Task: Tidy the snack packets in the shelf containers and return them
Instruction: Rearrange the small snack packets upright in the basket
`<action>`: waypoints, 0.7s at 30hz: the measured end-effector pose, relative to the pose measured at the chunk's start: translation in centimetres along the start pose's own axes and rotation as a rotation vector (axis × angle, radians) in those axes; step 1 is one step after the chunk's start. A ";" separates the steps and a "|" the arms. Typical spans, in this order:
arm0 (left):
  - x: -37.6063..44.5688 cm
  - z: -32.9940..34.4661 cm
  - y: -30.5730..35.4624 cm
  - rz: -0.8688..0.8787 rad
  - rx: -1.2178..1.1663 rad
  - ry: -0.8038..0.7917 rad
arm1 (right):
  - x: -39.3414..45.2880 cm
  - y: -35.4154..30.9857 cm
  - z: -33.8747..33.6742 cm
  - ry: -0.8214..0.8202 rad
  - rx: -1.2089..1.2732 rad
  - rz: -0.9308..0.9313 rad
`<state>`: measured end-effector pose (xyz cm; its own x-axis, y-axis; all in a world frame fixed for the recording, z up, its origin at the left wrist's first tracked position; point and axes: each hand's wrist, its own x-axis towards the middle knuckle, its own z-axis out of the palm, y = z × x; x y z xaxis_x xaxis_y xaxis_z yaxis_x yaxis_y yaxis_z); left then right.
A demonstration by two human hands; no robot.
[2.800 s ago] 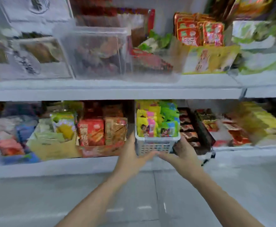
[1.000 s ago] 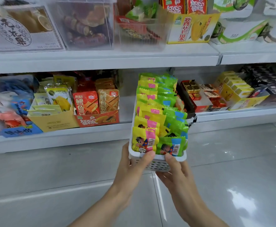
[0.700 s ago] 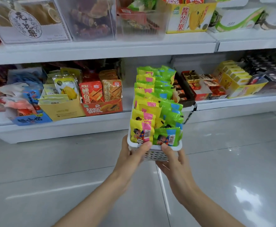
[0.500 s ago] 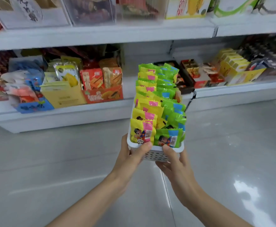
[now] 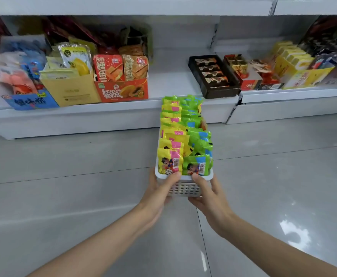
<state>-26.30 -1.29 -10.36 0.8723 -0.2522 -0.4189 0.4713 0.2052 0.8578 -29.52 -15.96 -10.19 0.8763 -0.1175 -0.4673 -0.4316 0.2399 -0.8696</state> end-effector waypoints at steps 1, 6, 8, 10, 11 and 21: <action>0.5 0.0 -0.7 0.012 -0.005 0.006 | 0.7 0.4 -0.4 -0.013 -0.010 0.007; 2.1 -0.7 -1.8 -0.039 0.232 0.003 | 2.6 1.1 -2.3 0.000 -0.151 -0.006; 2.6 -1.2 -2.0 -0.041 0.290 -0.019 | 3.1 1.1 -3.4 -0.002 -0.284 -0.055; 3.1 -1.6 -2.4 -0.007 0.330 -0.014 | 3.8 1.7 -4.3 -0.066 -0.416 -0.108; 3.2 -1.8 -2.6 0.003 0.344 -0.023 | 4.3 2.3 -4.7 -0.084 -0.468 -0.124; 2.8 -3.4 -0.4 0.596 0.633 0.224 | 3.2 -0.6 -5.5 0.076 -0.631 -0.553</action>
<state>-23.65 1.17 -12.91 0.9854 -0.0664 0.1567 -0.1700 -0.3331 0.9274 -27.66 -21.77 -12.01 0.9896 -0.1295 0.0623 -0.0031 -0.4526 -0.8917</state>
